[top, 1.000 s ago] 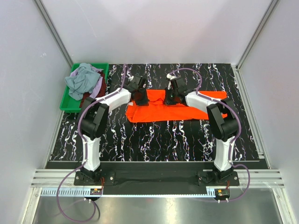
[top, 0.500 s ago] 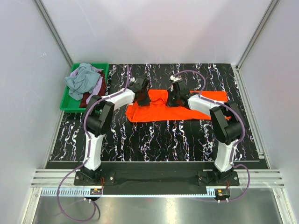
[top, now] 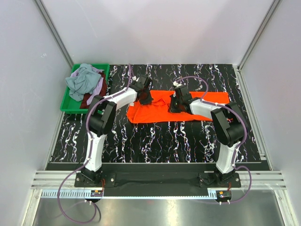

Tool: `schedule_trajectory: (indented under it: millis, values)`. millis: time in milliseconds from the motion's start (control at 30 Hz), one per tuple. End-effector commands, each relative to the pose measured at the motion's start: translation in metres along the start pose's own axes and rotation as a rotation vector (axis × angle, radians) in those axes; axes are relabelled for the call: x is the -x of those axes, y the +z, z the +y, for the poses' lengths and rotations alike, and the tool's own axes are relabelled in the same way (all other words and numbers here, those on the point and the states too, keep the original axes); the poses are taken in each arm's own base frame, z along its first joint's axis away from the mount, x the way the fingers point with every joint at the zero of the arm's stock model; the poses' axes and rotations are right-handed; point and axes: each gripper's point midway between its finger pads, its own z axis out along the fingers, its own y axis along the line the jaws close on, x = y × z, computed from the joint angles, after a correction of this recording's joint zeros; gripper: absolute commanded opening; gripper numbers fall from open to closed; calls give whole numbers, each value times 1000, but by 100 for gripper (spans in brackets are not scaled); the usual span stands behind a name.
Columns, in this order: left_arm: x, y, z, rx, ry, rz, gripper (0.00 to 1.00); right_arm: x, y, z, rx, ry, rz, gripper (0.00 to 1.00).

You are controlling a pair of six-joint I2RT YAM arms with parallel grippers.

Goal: Fold and stack the t-shirts
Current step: Fold the tshirt

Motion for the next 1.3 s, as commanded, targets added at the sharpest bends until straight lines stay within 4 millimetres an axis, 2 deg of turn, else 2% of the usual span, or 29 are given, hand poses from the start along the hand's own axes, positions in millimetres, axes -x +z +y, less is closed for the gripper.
schedule_trajectory:
  millis: [0, 167, 367, 400, 433, 500, 633, 767, 867, 933, 967, 1033, 1067, 1100, 1133, 1167, 1200, 1267]
  values:
    - [17, 0, -3, 6, -15, -49, 0, 26, -10, 12, 30, -3, -92, 0]
    - [22, 3, -5, 4, -19, -53, 0, 25, -10, 11, 27, -4, -92, 0]
    - [41, -1, -21, -32, -26, -97, 0, 23, -11, 9, 21, -5, -90, 0]
    - [41, 2, -20, -29, -26, -93, 0, 23, -11, 9, 21, -5, -90, 0]
    - [48, 0, -28, -43, -27, -109, 0, 23, -11, 9, 21, -5, -91, 0]
    - [49, 7, -26, -36, -30, -97, 0, 25, -12, 9, 22, -5, -95, 0]
    - [63, 12, -32, -81, -66, -97, 0, 26, -15, 9, 13, -13, -100, 0]
    - [93, -3, -43, -122, -78, -155, 0, 27, -16, 9, 13, -13, -103, 0]
    - [110, -16, -44, -141, -80, -179, 1, 29, -18, 10, 17, -10, -105, 0]
    - [111, -22, -36, -122, -65, -176, 2, 28, -18, 11, 22, -9, -101, 0]
    - [117, -34, -35, -111, -56, -203, 2, 29, -18, 12, 25, -9, -103, 0]
    - [103, -35, -21, -77, -22, -193, 3, 30, -18, 14, 30, -5, -104, 0]
    - [105, -49, -23, -85, -15, -216, 3, 31, -18, 14, 31, -4, -105, 0]
    - [84, -44, -9, -50, -4, -179, 3, 32, -18, 15, 33, -7, -108, 0]
    - [81, -53, -7, -46, -1, -185, 3, 32, -18, 16, 35, -7, -107, 0]
    - [75, -52, -1, -24, -2, -183, 3, 33, -18, 15, 32, -4, -108, 0]
    - [56, -45, 7, -5, 3, -154, 3, 35, -20, 17, 36, -6, -113, 0]
    - [46, -41, 8, -8, 0, -138, 1, 36, -21, 17, 36, -6, -117, 0]
